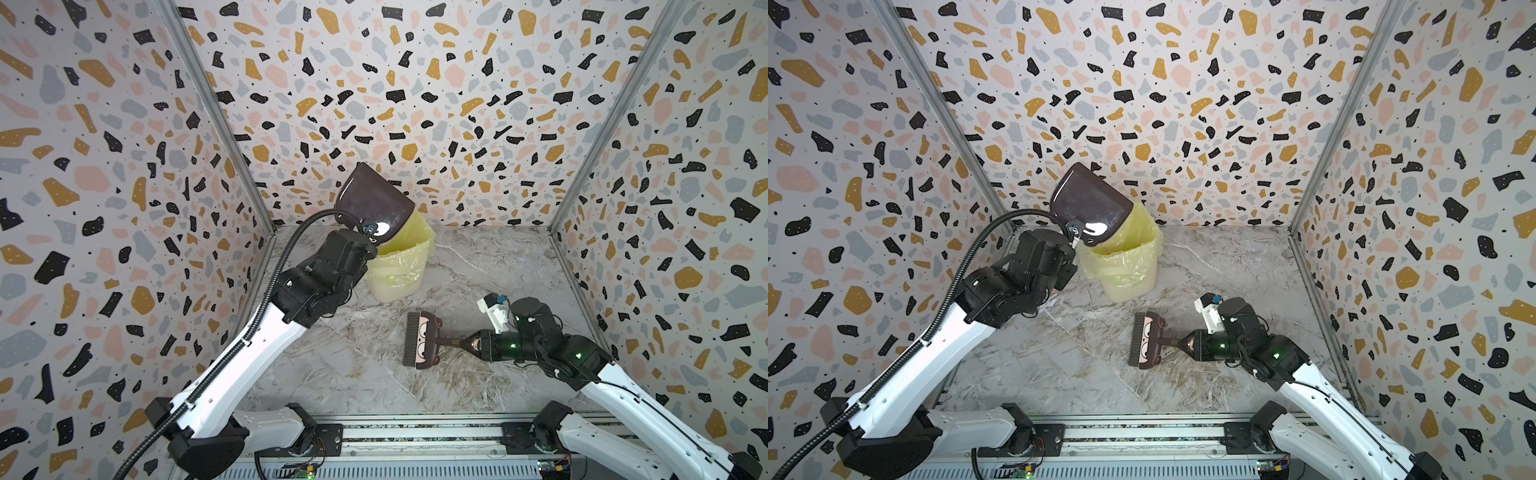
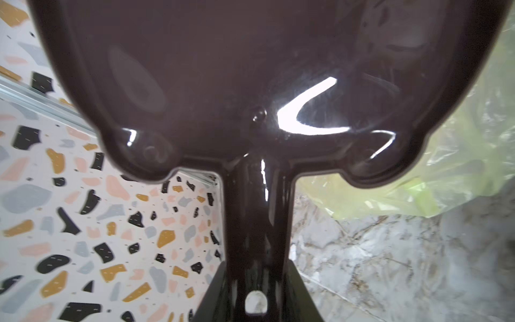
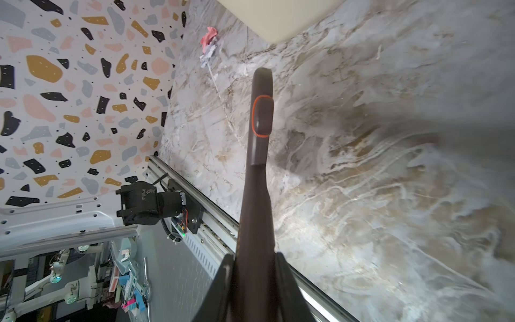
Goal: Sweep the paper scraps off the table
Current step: 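Lower the dustpan beside the bin while the right gripper brings the brush over, then sweep the brush with the right gripper toward the scraps near the bin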
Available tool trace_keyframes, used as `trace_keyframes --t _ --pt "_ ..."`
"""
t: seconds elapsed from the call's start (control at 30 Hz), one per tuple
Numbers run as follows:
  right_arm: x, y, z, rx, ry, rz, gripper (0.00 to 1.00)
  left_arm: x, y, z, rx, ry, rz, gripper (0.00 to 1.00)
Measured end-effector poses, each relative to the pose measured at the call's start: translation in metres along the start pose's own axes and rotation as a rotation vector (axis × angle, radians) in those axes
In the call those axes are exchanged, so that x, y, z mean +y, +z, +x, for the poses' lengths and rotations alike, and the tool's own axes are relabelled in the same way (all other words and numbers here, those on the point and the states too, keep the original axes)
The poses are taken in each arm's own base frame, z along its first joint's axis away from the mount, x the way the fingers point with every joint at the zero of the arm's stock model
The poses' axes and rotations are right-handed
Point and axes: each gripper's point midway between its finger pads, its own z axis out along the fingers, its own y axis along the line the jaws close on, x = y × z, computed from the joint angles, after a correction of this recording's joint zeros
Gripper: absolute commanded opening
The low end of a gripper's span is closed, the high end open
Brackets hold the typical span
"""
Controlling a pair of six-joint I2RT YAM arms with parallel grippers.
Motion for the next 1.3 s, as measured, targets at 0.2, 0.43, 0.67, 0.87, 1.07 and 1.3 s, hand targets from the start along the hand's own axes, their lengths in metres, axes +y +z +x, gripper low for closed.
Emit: trace_keyframes --t 0.2,0.43,0.67,0.87,1.07,1.3 --pt "0.031 0.032 0.011 -0.011 -0.022 -0.079 0.00 -0.019 0.006 0.032 0.040 -0.110 0.101 0.00" --pt "0.065 0.084 0.011 -0.032 -0.017 -0.173 0.00 -0.002 -0.006 0.048 0.023 -0.231 0.123 0.00" --pt "0.089 0.139 -0.001 -0.070 0.058 -0.289 0.00 0.002 -0.015 0.046 -0.003 -0.273 0.142 0.00" --pt "0.111 0.188 -0.024 -0.121 0.151 -0.379 0.00 -0.001 -0.012 0.049 0.005 -0.274 0.158 0.00" --pt "0.141 0.231 -0.058 -0.191 0.214 -0.456 0.00 -0.008 -0.009 0.055 0.023 -0.261 0.180 0.00" --pt "0.135 0.270 -0.086 -0.297 0.336 -0.431 0.00 -0.009 -0.012 0.061 0.024 -0.252 0.186 0.00"
